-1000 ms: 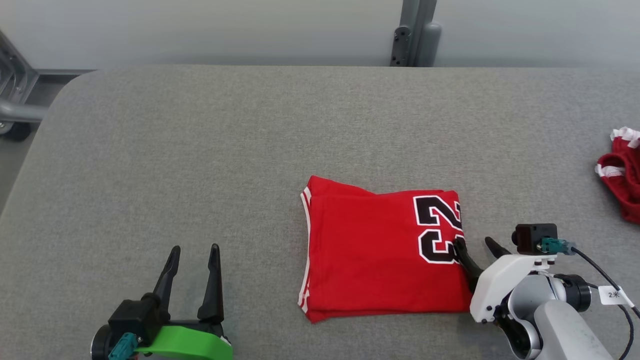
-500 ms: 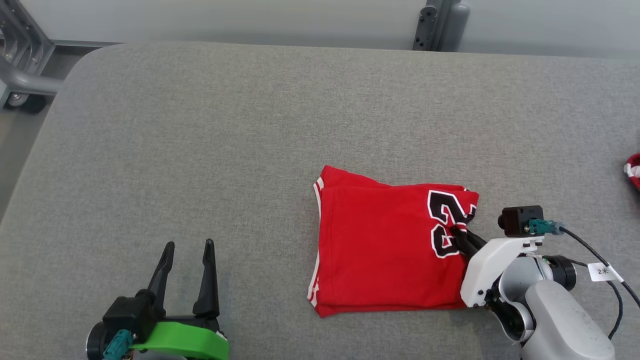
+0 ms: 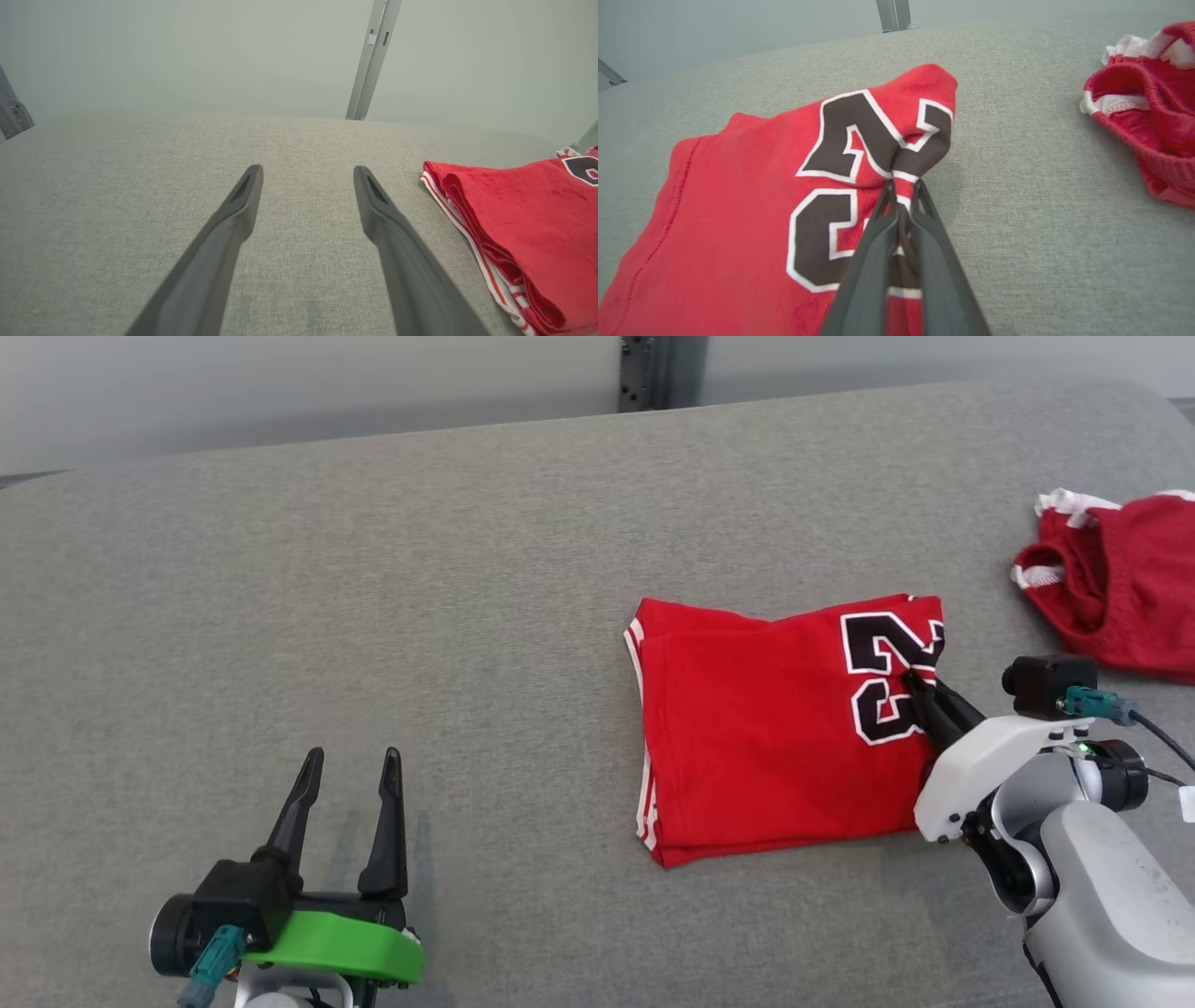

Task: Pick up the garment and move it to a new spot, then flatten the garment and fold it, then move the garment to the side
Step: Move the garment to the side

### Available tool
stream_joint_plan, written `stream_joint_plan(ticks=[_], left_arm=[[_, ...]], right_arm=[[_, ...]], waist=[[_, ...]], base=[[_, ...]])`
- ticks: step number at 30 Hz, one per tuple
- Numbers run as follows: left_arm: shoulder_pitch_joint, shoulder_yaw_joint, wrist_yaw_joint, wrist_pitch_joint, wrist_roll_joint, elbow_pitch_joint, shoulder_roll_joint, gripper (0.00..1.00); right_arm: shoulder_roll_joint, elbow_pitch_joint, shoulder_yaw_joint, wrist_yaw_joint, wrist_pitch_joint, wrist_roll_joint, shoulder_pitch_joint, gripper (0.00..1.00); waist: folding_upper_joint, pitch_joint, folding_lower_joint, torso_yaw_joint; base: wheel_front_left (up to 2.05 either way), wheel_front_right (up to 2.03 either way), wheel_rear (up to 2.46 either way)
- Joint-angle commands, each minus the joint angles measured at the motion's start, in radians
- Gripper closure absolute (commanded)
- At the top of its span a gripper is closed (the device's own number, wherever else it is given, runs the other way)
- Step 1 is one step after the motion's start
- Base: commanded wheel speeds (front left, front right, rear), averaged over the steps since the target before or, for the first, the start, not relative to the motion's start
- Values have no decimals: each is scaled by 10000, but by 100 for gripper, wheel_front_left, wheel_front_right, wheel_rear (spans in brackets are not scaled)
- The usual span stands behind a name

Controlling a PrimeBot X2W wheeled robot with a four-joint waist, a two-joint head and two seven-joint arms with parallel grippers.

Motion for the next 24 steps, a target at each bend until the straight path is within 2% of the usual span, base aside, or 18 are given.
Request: stream_joint_plan(ticks=[1, 7, 12, 17, 24], left_arm=[[-217, -7, -44, -28, 101, -41, 108, 0], [-593, -256, -104, -28, 274, 59, 278, 0], [-803, -460, -141, -24, 330, 153, 352, 0], [-888, -602, -159, -25, 264, 262, 305, 0], [-790, -623, -50, -26, 144, 249, 199, 0]], right_arm=[[-46, -125, -94, -15, -101, -66, -166, 100], [14, -415, -527, -15, -233, -110, -191, 100], [70, -577, -875, -15, -334, -140, -32, 100], [11, -807, -1265, -14, -262, -230, 120, 100], [-74, -1171, -1471, -14, 48, -468, -102, 100]], waist=[[0, 479, 0, -1587], [0, 884, 0, -2920], [0, 947, 0, -3461], [0, 796, 0, -3470], [0, 578, 0, -2855]], base=[[0, 0, 0], [0, 0, 0], [0, 0, 0], [0, 0, 0], [0, 0, 0]])
